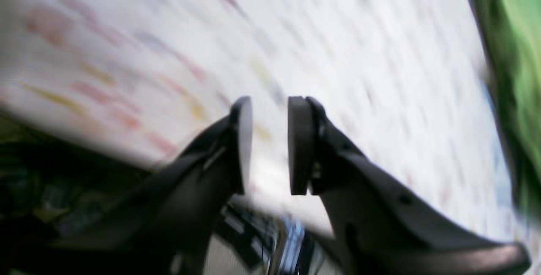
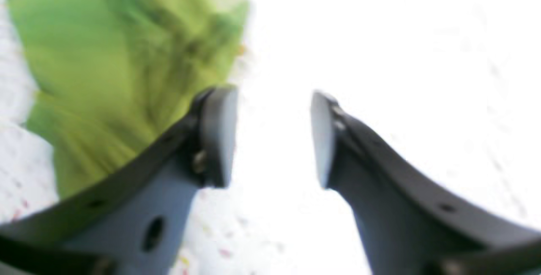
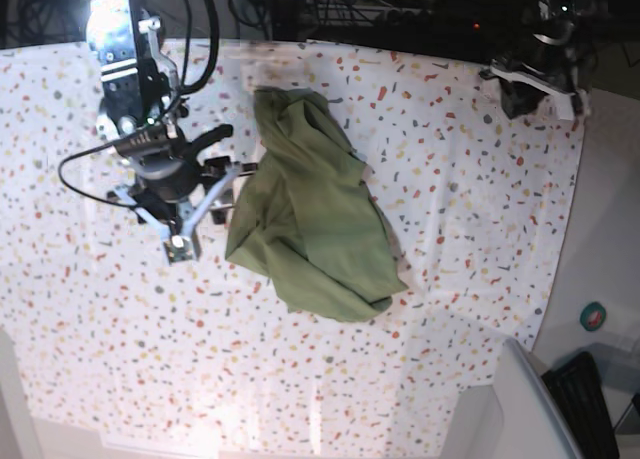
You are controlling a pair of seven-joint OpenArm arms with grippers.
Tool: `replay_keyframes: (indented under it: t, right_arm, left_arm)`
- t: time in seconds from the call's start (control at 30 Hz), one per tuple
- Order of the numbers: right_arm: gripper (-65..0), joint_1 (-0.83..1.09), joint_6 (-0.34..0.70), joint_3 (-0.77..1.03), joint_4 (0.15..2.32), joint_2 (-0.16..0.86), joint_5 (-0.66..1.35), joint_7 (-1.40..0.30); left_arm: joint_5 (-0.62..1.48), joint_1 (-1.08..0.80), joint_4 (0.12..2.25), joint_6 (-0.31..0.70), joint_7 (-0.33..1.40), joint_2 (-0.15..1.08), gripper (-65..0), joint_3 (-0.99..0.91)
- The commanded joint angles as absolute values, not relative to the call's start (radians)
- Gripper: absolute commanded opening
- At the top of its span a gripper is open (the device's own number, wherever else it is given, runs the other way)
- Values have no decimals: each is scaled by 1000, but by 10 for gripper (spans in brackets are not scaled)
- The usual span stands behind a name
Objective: Layout the t-shirt on the table in an organized manner, then fold the t-shirt properly
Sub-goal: 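Move the right gripper down and grasp the crumpled green t-shirt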
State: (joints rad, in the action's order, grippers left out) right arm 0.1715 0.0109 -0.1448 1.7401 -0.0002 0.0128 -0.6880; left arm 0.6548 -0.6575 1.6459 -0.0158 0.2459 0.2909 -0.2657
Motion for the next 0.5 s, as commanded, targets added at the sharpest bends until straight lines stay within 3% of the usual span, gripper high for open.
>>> replay_keyframes:
  t: [0.0,0.23,0.47]
  right_arm:
    - [-342,124,2,-163,1707,1,4,-677]
    - [-341,-199,2,-217,1331,-5,294,-619]
    - [-315,-291,2,-226,1176,-28,340,-621]
  left_arm:
    - [653,-661,1661,-5,249,280,-523,-294]
    - [653,-616,1673,-5,255,292,-648,-398]
    - [653,-634,1692,-5,257,332,-635,-406]
